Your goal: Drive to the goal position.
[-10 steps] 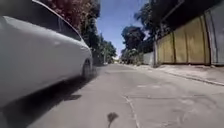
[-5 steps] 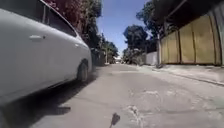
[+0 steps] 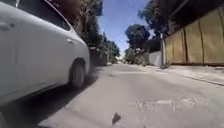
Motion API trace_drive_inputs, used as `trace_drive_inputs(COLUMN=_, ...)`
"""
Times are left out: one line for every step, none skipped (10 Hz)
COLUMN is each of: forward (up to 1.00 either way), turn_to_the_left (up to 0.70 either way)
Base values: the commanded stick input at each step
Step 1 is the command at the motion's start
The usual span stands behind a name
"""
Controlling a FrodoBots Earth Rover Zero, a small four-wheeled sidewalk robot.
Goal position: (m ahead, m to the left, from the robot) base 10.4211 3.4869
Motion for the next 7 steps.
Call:
trace_drive_inputs(forward=1.0, turn_to_the_left=0.0)
trace_drive_inputs(forward=1.0, turn_to_the_left=0.0)
trace_drive_inputs(forward=1.0, turn_to_the_left=0.0)
trace_drive_inputs(forward=1.0, turn_to_the_left=0.0)
trace_drive_inputs(forward=1.0, turn_to_the_left=0.0)
trace_drive_inputs(forward=1.0, turn_to_the_left=0.0)
trace_drive_inputs(forward=1.0, turn_to_the_left=0.0)
